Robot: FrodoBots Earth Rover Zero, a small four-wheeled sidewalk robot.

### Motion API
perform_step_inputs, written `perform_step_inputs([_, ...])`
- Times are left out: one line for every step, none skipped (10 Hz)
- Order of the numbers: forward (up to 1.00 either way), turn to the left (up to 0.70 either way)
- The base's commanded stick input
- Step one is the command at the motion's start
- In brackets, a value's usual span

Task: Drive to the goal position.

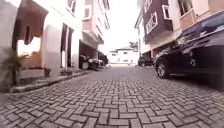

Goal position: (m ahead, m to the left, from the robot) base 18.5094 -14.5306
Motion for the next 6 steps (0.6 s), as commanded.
perform_step_inputs([0.69,0.0])
perform_step_inputs([0.69,0.03])
perform_step_inputs([0.69,0.03])
perform_step_inputs([0.69,0.03])
perform_step_inputs([0.69,0.03])
perform_step_inputs([0.69,0.03])
